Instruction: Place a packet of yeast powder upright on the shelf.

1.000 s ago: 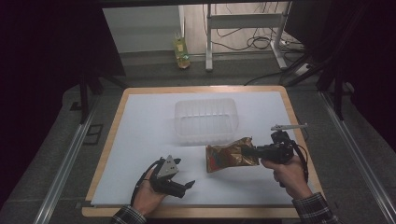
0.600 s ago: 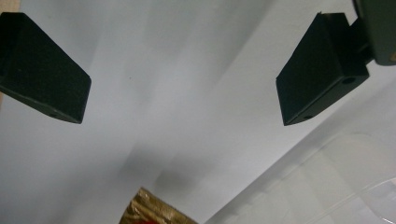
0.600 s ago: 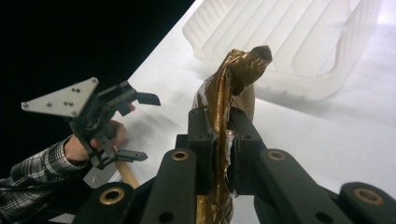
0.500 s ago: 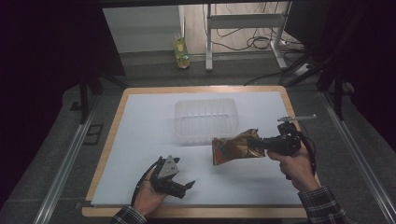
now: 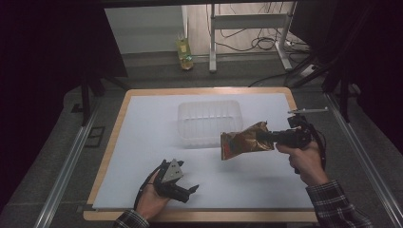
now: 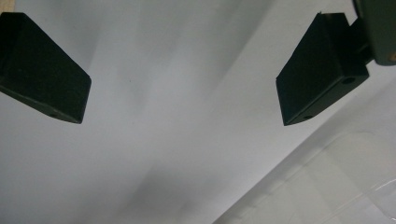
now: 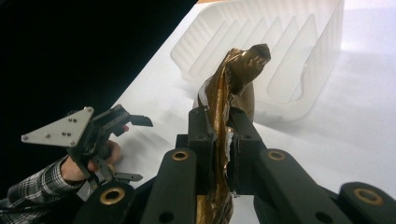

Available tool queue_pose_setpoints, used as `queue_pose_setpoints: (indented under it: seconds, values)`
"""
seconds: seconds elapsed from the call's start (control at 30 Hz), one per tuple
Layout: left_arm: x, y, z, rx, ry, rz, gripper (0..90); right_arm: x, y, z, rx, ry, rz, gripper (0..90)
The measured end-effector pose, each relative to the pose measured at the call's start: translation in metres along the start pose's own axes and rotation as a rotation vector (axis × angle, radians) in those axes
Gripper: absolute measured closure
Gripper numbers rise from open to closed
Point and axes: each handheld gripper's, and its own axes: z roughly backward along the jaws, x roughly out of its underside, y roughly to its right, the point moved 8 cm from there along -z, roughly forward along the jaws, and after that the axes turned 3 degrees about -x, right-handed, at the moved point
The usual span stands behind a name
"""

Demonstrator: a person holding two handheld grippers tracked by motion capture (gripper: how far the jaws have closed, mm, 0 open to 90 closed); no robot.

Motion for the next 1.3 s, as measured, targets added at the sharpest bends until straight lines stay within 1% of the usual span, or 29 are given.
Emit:
queue_pose_setpoints:
  seconds: [0.07,0.27,0.37,0.4,0.5,0.63,1.0,1.3]
  values:
    - [0.000,0.000,0.000,-0.002,-0.002,-0.007,3.0,-0.004,0.001,0.001,0.008,0.005,0.000,81.4]
    - [0.000,0.000,0.000,-0.003,0.001,-0.010,3.0,-0.019,0.005,0.006,0.043,0.020,-0.007,81.5]
    - [0.000,0.000,0.000,0.002,0.003,-0.002,2.6,-0.027,0.009,0.008,0.057,0.029,-0.008,81.5]
    - [-0.001,0.000,0.000,0.003,0.006,0.002,2.0,-0.032,0.010,0.008,0.068,0.034,-0.006,81.5]
    - [-0.002,0.000,0.001,0.009,0.016,0.013,1.3,-0.037,0.012,0.007,0.080,0.037,-0.004,81.5]
    - [-0.003,-0.002,0.002,0.006,0.027,0.025,0.0,-0.047,0.015,0.003,0.105,0.033,0.005,81.5]
    - [-0.002,-0.002,0.002,0.002,0.022,0.014,0.0,-0.075,0.023,-0.012,0.168,0.026,0.015,81.5]
    - [-0.002,-0.001,0.002,0.003,0.022,0.013,0.0,-0.087,0.031,-0.027,0.211,0.011,0.022,81.5]
